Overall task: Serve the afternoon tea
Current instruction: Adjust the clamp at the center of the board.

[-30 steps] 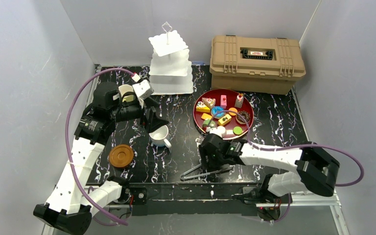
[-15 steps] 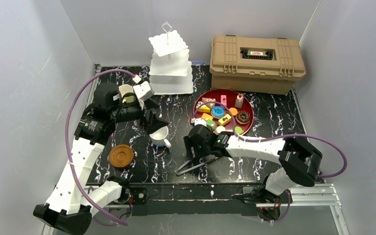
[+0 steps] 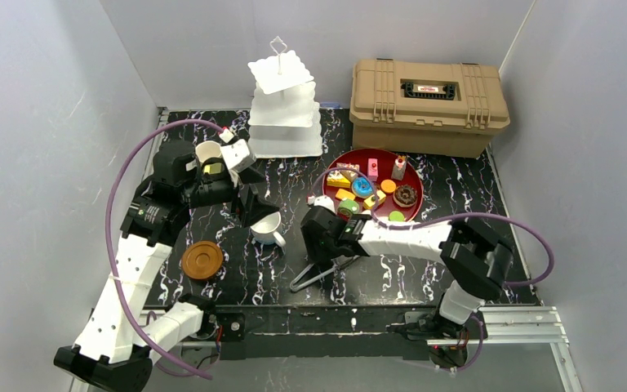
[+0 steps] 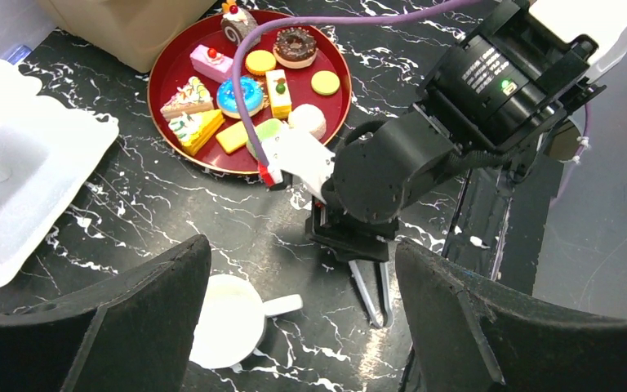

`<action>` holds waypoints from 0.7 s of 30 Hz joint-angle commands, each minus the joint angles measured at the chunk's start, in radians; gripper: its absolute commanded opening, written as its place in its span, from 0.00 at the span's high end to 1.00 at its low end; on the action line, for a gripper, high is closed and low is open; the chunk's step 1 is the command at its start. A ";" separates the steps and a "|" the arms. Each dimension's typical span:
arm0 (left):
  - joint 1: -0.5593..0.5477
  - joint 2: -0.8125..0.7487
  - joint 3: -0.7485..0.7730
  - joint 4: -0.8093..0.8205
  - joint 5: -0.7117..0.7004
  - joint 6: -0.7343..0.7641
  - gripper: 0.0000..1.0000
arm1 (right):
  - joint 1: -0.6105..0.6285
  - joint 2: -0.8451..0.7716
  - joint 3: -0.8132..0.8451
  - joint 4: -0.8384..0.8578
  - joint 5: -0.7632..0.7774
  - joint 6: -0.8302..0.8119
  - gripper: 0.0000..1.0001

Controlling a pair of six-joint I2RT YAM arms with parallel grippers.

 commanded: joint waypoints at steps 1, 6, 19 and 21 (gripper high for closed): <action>0.002 -0.006 0.001 -0.021 0.024 -0.005 0.19 | 0.058 0.081 0.115 -0.022 0.042 -0.020 0.41; 0.001 -0.006 0.011 -0.038 0.028 0.011 0.19 | 0.137 0.133 0.179 -0.067 0.056 -0.083 0.65; 0.001 -0.006 0.002 -0.030 0.079 0.003 0.19 | 0.161 -0.056 0.026 -0.061 0.007 -0.258 0.99; 0.001 -0.002 0.006 -0.056 0.124 0.023 0.19 | 0.161 -0.111 0.018 -0.080 -0.001 -0.302 0.99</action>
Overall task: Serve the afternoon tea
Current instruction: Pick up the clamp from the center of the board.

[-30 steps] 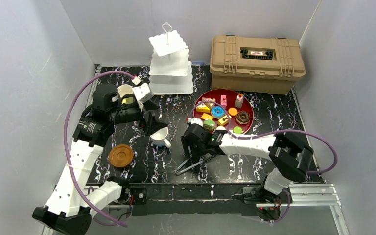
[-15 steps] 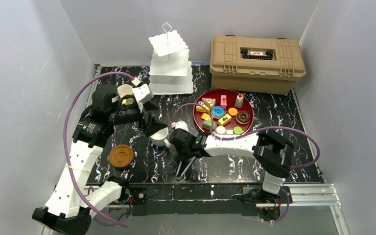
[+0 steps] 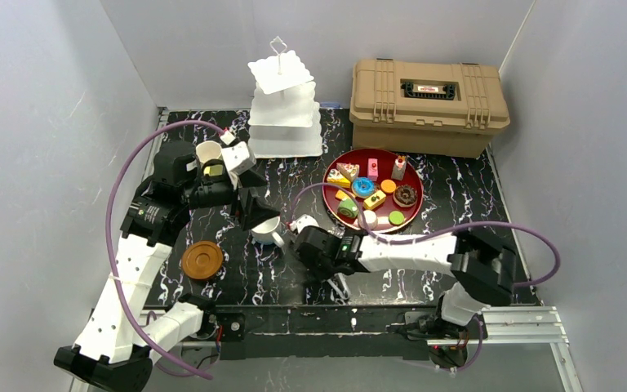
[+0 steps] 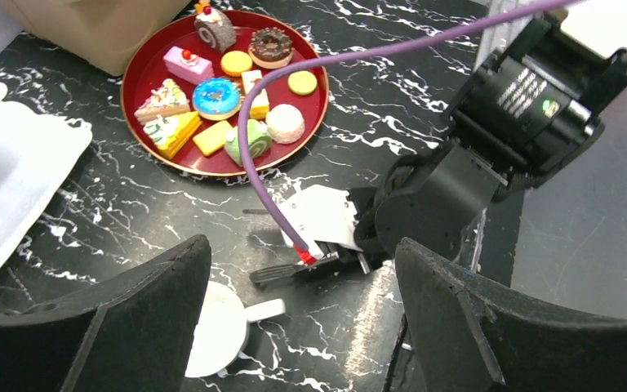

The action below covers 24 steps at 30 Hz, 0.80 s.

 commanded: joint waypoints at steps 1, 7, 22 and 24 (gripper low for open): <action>0.001 0.001 0.010 -0.066 0.128 0.055 0.19 | 0.006 -0.147 -0.008 -0.039 -0.020 -0.140 0.99; -0.007 0.009 -0.015 -0.303 0.325 0.397 0.20 | 0.006 -0.305 0.053 -0.154 -0.062 -0.265 0.99; -0.192 0.033 -0.062 -0.456 0.161 0.918 0.30 | -0.008 -0.350 0.383 -0.323 -0.415 -0.396 0.99; -0.192 0.018 -0.071 -0.455 0.144 0.933 0.36 | -0.015 -0.346 0.398 -0.314 -0.452 -0.396 0.99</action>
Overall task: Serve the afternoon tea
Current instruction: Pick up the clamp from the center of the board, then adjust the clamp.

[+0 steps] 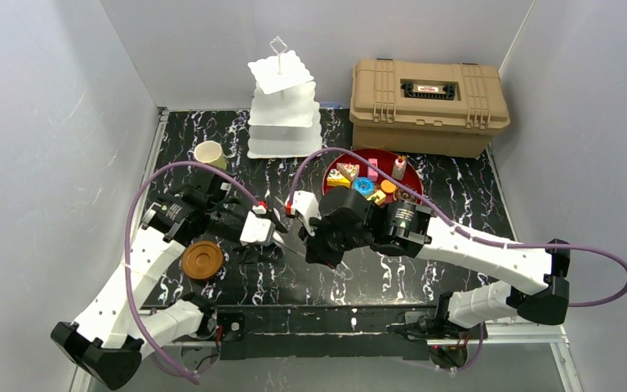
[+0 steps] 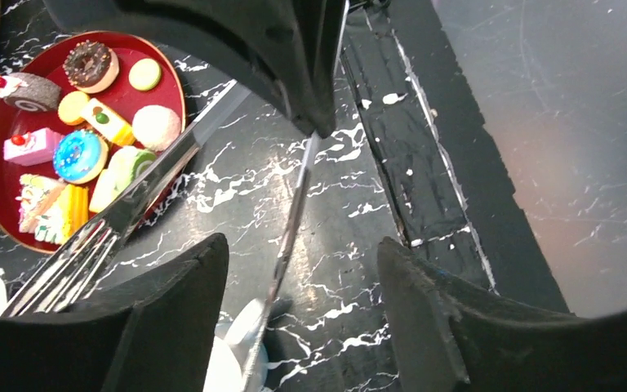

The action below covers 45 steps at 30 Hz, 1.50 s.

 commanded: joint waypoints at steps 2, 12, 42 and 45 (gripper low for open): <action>-0.005 -0.048 -0.016 -0.032 -0.045 0.122 0.46 | -0.019 -0.004 0.076 0.008 -0.154 -0.037 0.99; -0.006 -0.061 -0.014 0.036 -0.058 -0.088 1.00 | -0.060 -0.016 0.096 0.081 -0.166 -0.017 0.83; 0.175 -0.096 -0.088 0.827 0.323 -1.335 1.00 | -0.550 -0.231 -0.065 0.260 -0.641 0.030 0.02; 0.196 -0.118 -0.111 0.967 0.308 -1.465 1.00 | -0.576 -0.287 -0.090 0.346 -0.642 0.074 0.02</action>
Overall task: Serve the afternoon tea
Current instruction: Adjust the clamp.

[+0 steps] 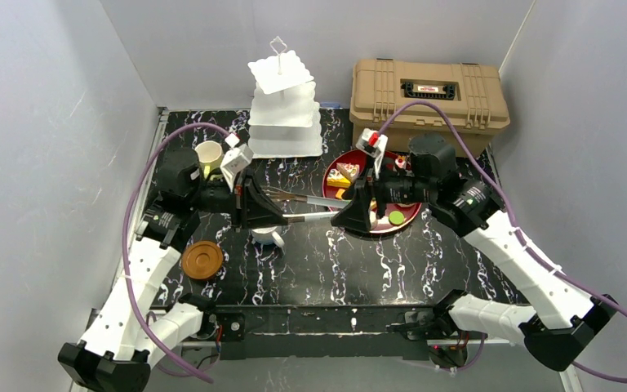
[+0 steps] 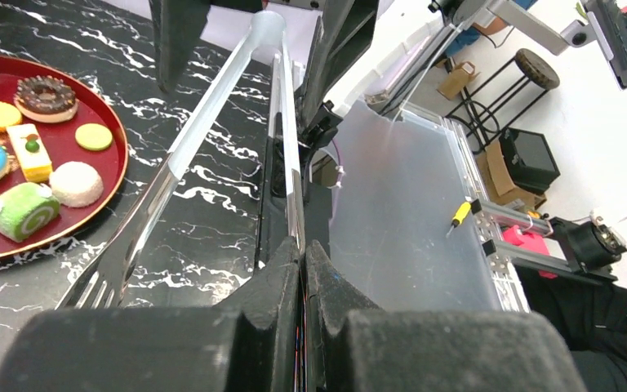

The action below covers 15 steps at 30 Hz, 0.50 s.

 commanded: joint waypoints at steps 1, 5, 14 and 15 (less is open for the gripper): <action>0.038 -0.037 0.010 0.225 0.027 -0.201 1.00 | -0.041 -0.072 -0.026 0.192 -0.089 0.093 0.02; 0.088 -0.008 0.035 0.332 -0.017 -0.275 1.00 | -0.053 -0.099 -0.052 0.258 -0.013 0.152 0.02; 0.088 -0.001 0.043 0.459 -0.086 -0.406 1.00 | -0.056 -0.187 -0.419 1.022 0.191 0.537 0.02; 0.088 -0.001 0.046 0.461 -0.091 -0.412 1.00 | -0.056 -0.177 -0.442 1.093 0.201 0.567 0.02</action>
